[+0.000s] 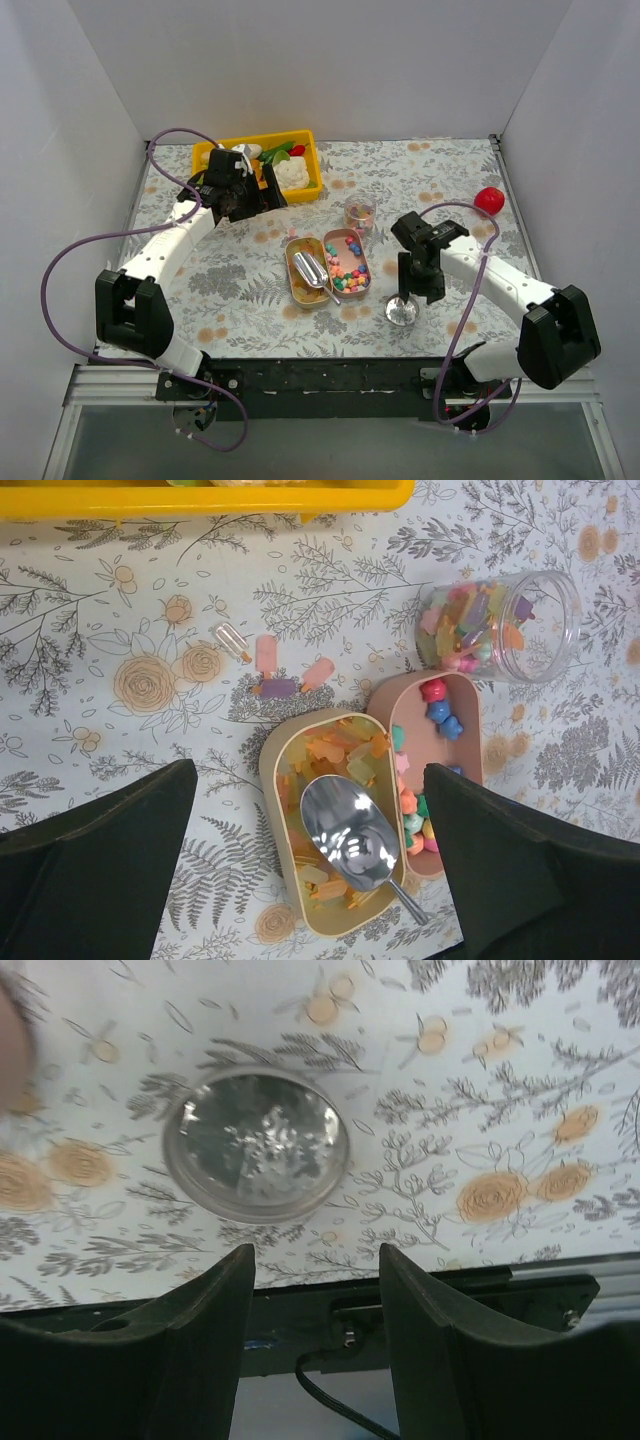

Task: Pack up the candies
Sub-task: Place the spatula in the storage box, then pick up the bottle lid at the center of the board.

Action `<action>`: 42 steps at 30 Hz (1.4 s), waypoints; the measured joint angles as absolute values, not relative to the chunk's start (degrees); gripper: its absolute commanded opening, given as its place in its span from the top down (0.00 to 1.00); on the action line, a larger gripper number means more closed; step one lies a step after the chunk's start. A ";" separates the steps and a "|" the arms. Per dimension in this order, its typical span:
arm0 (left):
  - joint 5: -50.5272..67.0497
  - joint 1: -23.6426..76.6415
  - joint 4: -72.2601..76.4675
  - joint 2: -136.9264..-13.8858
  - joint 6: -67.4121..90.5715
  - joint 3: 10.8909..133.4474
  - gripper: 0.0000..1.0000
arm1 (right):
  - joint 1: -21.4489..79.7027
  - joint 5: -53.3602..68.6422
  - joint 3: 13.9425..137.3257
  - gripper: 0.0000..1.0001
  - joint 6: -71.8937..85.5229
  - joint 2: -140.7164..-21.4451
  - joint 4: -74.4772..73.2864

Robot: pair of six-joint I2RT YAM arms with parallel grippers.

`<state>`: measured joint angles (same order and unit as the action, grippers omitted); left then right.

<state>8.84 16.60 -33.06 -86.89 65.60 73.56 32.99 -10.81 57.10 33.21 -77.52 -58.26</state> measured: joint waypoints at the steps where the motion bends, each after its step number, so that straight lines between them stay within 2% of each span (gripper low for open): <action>1: 9.13 16.60 -32.91 -86.89 65.60 73.56 0.02 | 32.95 -10.87 55.48 0.41 34.04 -77.19 -58.48; 9: 10.44 16.60 -32.67 -87.48 65.60 74.76 0.02 | 32.21 -11.22 44.47 0.41 41.08 -70.52 -59.68; 25: 11.11 16.60 -33.47 -88.79 65.58 75.85 0.02 | 29.85 -9.78 36.84 0.45 43.38 -70.61 -53.58; 34: 11.18 16.60 -34.50 -89.54 65.36 77.12 0.02 | 29.23 -8.86 37.04 0.49 43.18 -72.38 -51.18; 42: 11.18 16.60 -34.79 -90.35 64.88 77.76 0.02 | 28.58 -11.27 44.18 0.51 42.22 -70.61 -50.43</action>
<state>11.18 16.60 -34.79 -90.35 64.88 77.76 28.58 -11.27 44.18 42.22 -70.61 -50.43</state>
